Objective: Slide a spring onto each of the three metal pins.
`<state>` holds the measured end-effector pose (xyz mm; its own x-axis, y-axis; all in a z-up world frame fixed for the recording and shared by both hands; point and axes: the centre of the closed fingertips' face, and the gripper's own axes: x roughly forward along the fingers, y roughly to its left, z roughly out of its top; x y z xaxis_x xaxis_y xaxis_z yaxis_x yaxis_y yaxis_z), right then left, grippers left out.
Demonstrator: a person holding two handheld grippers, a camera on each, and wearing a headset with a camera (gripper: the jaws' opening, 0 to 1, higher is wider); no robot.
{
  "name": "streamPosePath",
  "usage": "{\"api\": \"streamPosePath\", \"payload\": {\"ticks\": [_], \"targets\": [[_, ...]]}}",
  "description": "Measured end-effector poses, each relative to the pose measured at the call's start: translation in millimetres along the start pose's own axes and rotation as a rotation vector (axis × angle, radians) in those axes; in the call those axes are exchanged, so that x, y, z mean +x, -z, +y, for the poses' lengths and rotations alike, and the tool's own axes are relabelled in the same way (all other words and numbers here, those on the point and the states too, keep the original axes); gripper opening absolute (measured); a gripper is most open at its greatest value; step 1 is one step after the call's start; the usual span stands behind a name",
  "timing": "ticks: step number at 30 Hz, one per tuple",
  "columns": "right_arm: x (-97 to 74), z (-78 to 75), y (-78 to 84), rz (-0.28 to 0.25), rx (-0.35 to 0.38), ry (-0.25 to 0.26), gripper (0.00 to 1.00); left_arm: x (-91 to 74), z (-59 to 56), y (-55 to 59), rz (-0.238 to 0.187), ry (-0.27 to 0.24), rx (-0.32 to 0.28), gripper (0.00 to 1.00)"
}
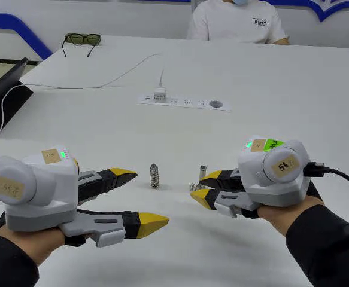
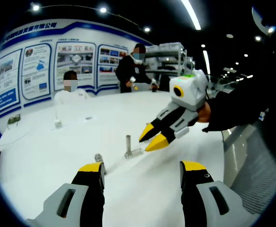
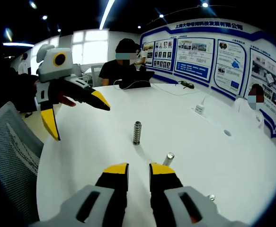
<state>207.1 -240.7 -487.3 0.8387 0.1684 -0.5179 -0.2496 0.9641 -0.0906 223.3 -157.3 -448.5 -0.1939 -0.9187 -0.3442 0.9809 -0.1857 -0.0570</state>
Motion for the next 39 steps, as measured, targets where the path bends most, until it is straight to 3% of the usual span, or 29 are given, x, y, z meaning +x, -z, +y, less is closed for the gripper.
{"api": "streamPosePath", "payload": {"ticks": [9,23,39], "targets": [[-0.7,-13.7,18.5,0.032,0.017,0.037,0.18,1.8,-1.7,-1.0,0.007,0.006,0.008,0.65],[13.6,-26.6,43.1,0.085,0.059,0.057,0.18,3.0,-3.6,0.4,0.016,0.005,0.009,0.65],[23.1,-28.7,50.7,0.098,0.087,0.049,0.16,3.9,-6.0,3.3,0.027,0.004,0.003,0.64]]}}
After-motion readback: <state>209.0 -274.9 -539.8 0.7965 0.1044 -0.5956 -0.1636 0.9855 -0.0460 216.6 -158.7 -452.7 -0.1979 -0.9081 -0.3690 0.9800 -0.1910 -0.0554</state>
